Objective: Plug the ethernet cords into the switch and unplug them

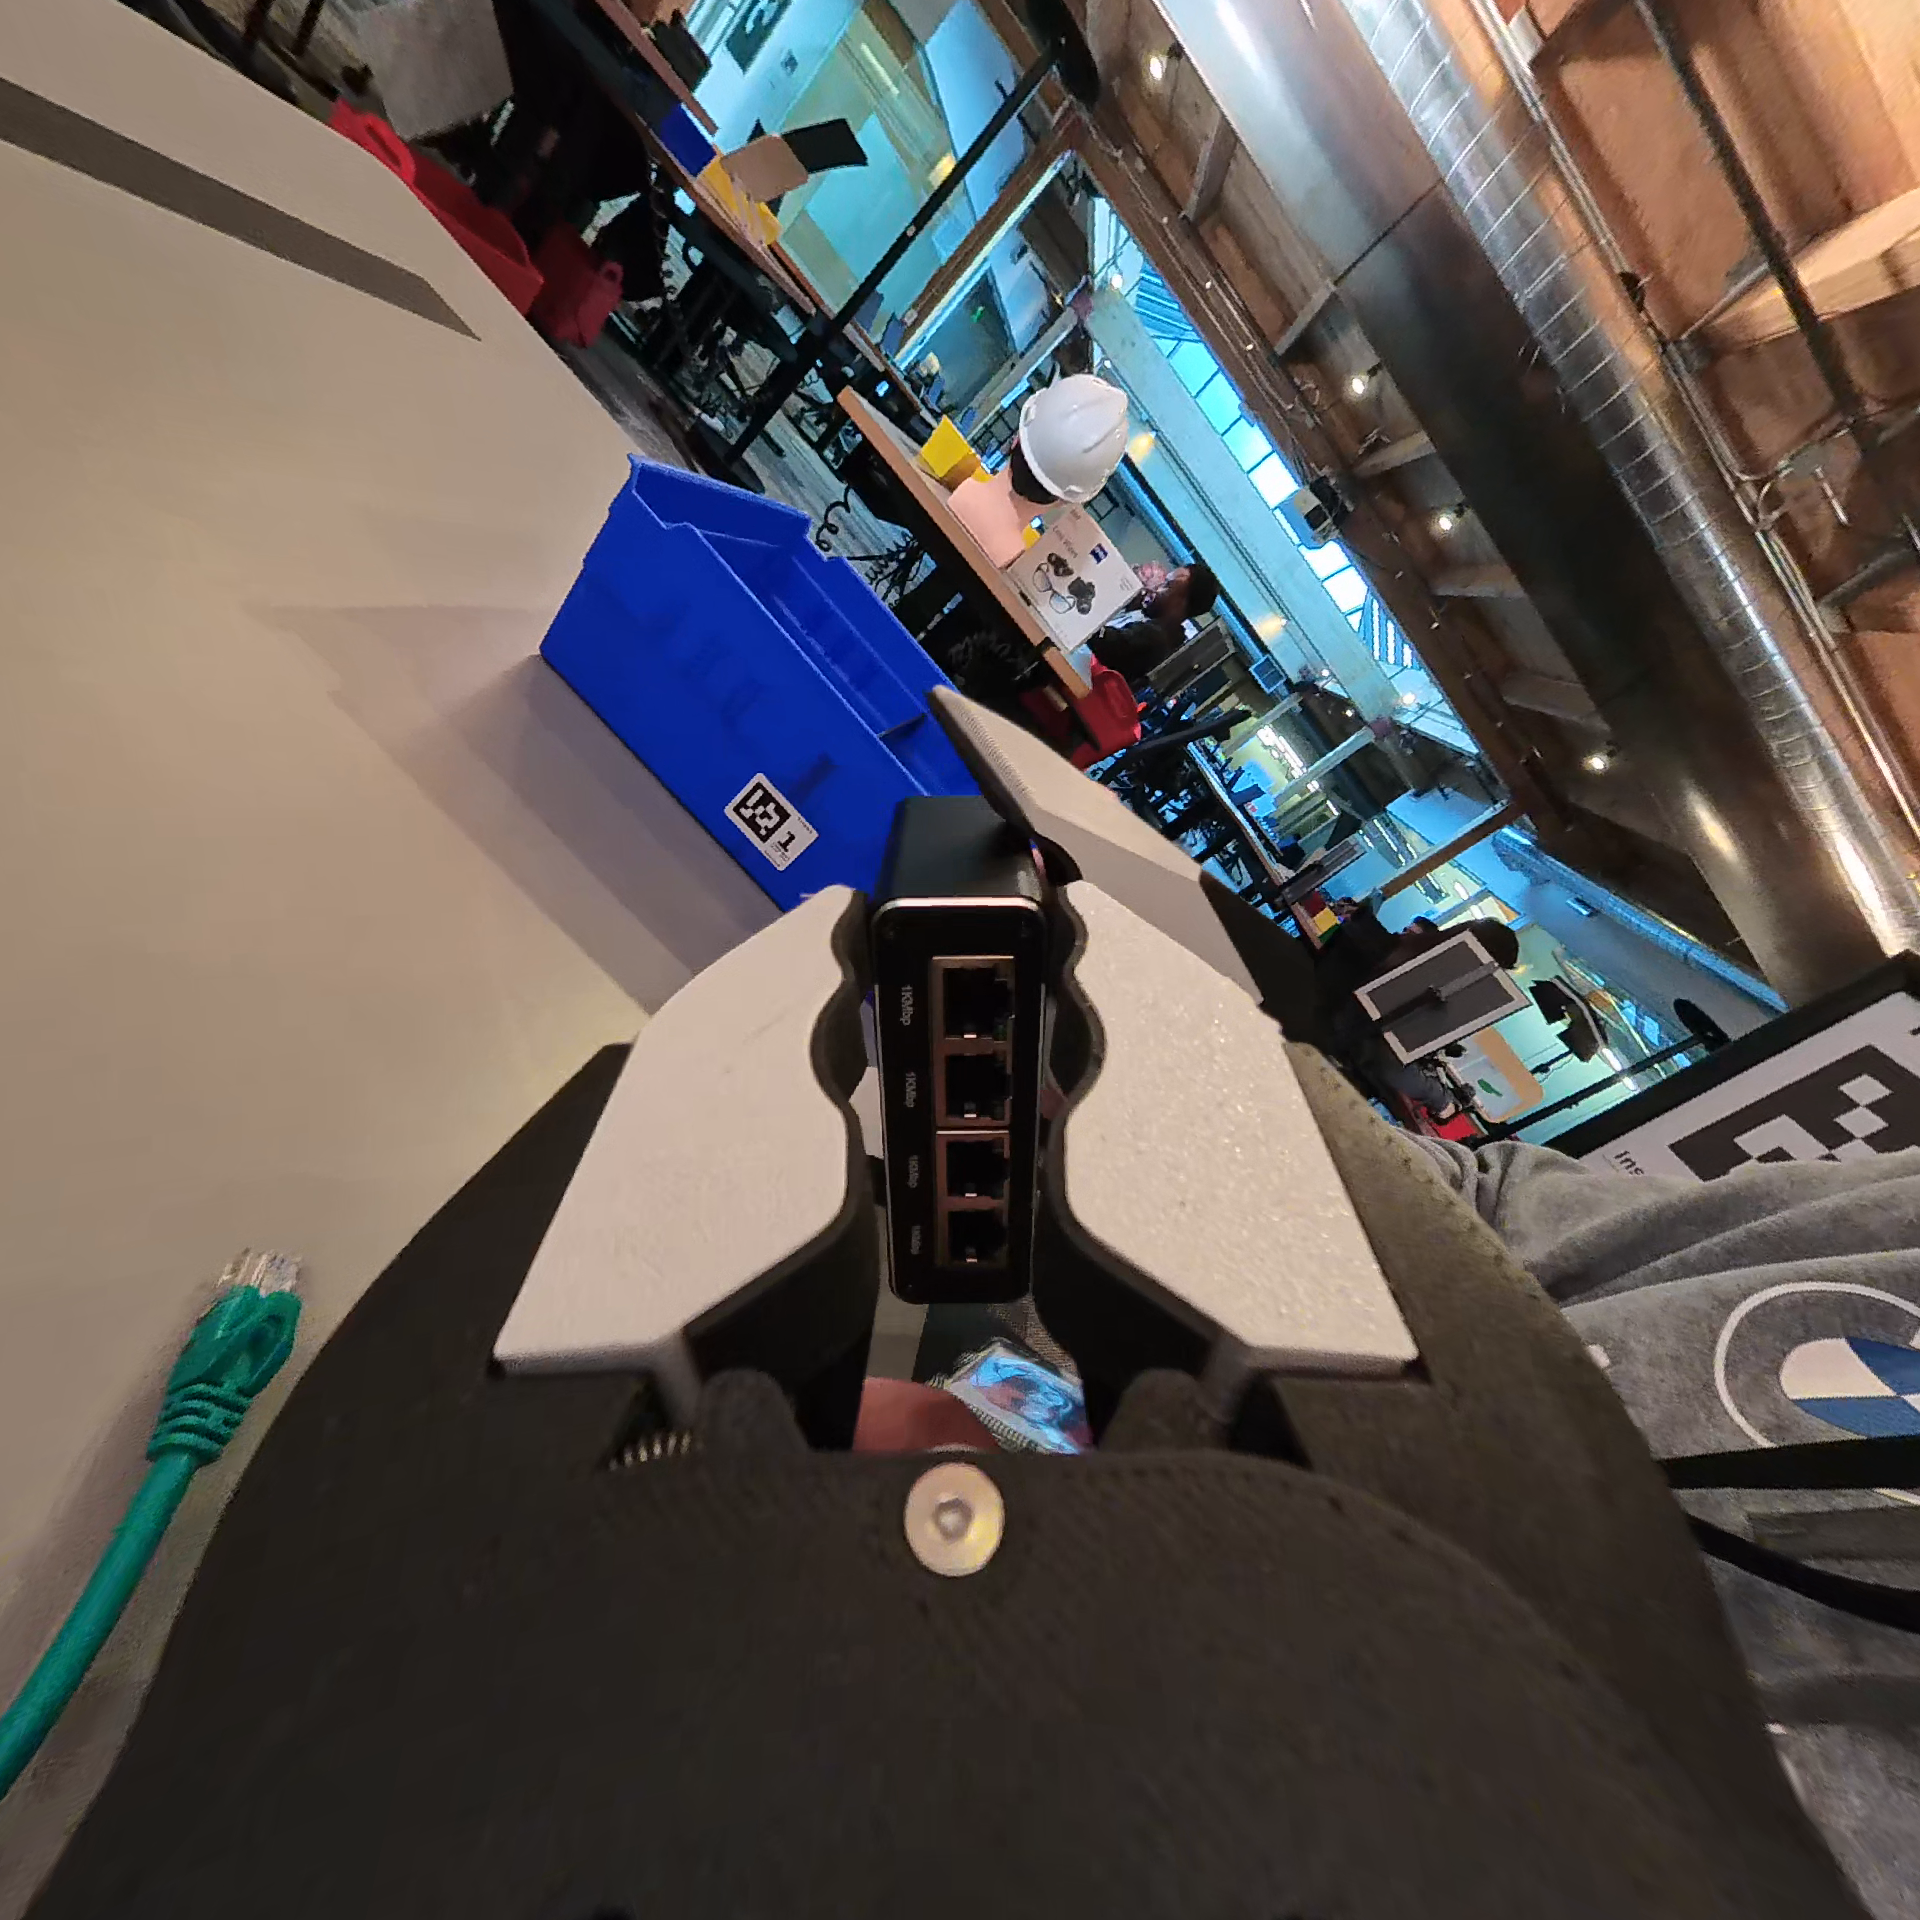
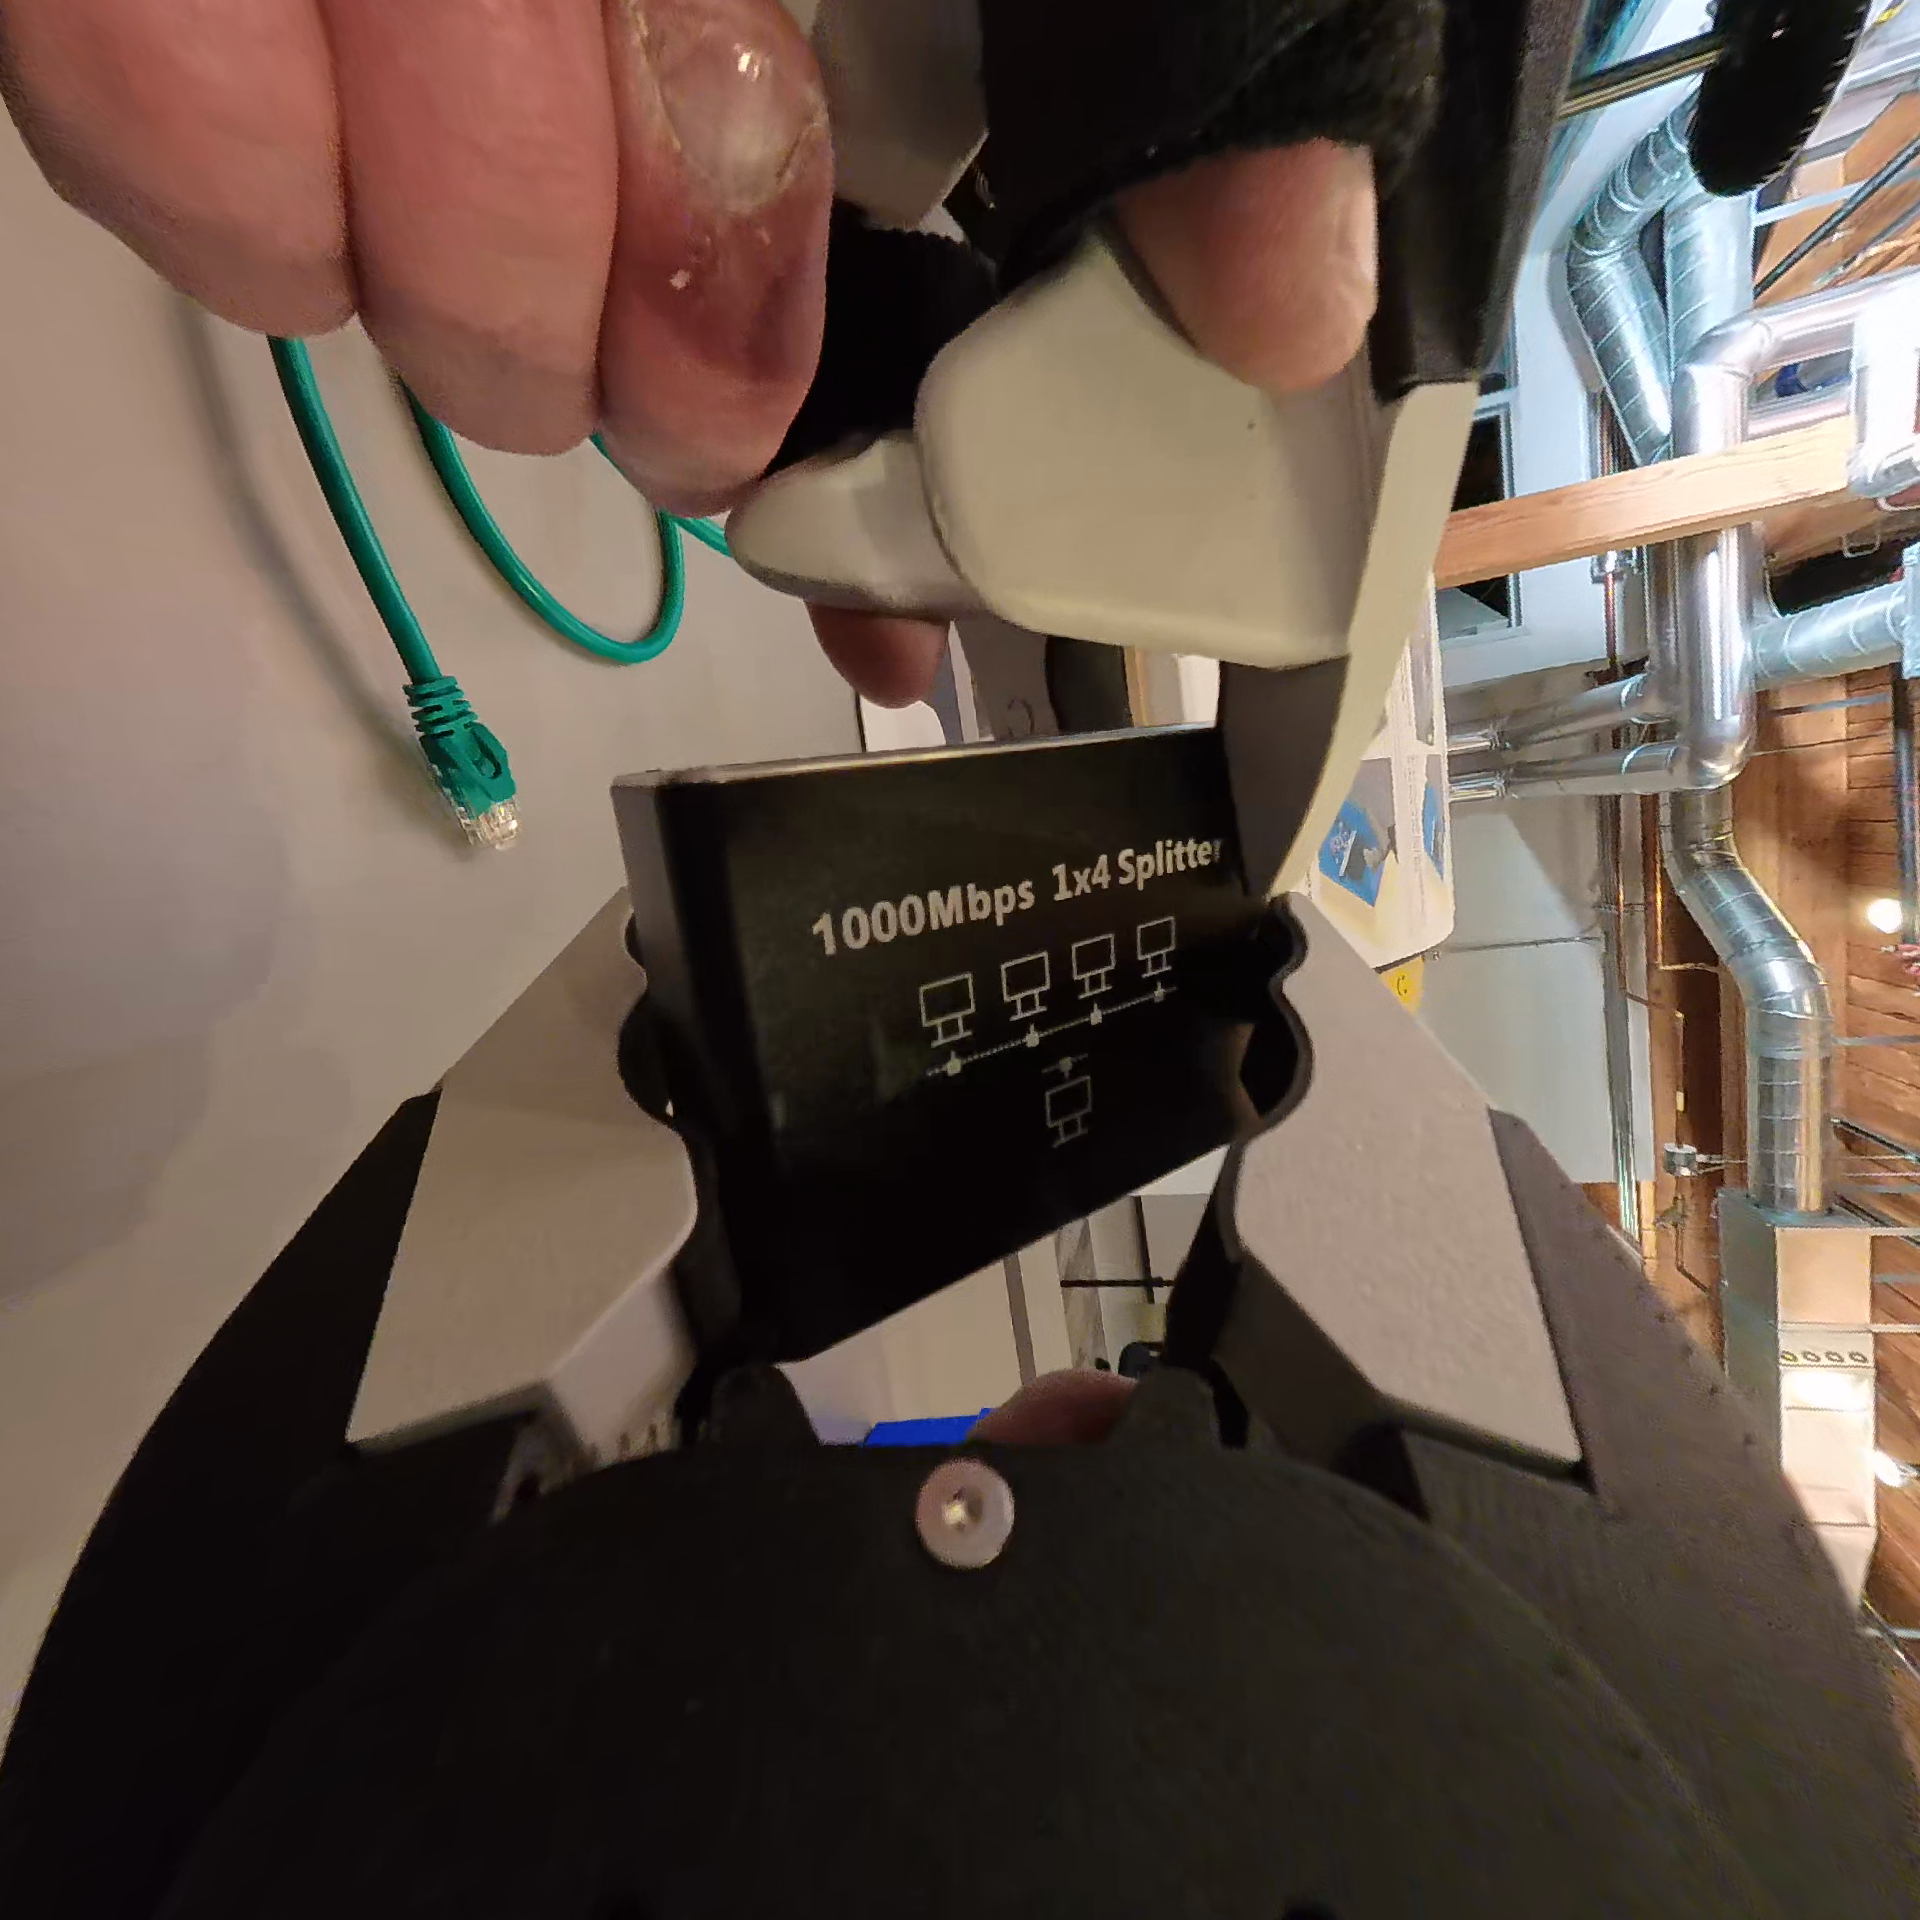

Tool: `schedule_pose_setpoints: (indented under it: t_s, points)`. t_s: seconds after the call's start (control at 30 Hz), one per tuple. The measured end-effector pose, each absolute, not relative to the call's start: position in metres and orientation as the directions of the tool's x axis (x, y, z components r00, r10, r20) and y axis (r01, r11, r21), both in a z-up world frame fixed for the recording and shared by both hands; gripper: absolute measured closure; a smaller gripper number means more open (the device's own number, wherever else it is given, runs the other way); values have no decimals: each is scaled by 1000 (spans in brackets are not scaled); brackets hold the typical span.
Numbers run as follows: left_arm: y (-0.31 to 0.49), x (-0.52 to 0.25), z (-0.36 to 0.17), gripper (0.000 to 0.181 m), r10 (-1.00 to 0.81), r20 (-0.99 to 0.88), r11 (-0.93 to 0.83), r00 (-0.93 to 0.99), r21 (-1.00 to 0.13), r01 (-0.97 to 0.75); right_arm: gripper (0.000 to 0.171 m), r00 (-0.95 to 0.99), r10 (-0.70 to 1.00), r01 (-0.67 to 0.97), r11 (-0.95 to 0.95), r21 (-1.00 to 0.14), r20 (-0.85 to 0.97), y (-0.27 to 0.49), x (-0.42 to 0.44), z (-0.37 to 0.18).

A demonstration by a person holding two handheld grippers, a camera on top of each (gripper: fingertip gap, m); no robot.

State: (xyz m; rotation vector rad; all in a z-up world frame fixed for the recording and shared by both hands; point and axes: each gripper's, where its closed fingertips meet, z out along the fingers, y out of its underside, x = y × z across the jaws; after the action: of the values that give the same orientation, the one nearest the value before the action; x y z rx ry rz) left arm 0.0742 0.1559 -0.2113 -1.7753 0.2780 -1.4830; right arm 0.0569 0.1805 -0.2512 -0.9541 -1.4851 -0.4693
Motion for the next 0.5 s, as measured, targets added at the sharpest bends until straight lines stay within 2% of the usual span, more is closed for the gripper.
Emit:
schedule_pose_setpoints:
  t_s: [0.2, 0.3, 0.4, 0.47, 0.5]
  points:
    - [156, 74, -215, 149, -613, 743, -676, 267, -669, 309, 62, 97, 350, 765, 572, -295, 932, 178, 55, -256]
    - [155, 75, -216, 147, -656, 698, -646, 285, -716, 265, 62, 116, 379, 759, 563, -328, 918, 179, 56, -255]
    - [153, 78, -227, 123, -706, 610, -596, 361, -786, 163, 63, 119, 384, 762, 555, -332, 916, 183, 60, -255]
    - [145, 86, -232, 121, -738, 575, -584, 353, -806, 93, 62, 95, 371, 777, 552, -302, 924, 186, 63, -256]
    - [143, 89, -232, 125, -737, 582, -591, 344, -802, 92, 62, 86, 367, 777, 557, -293, 926, 185, 63, -257]
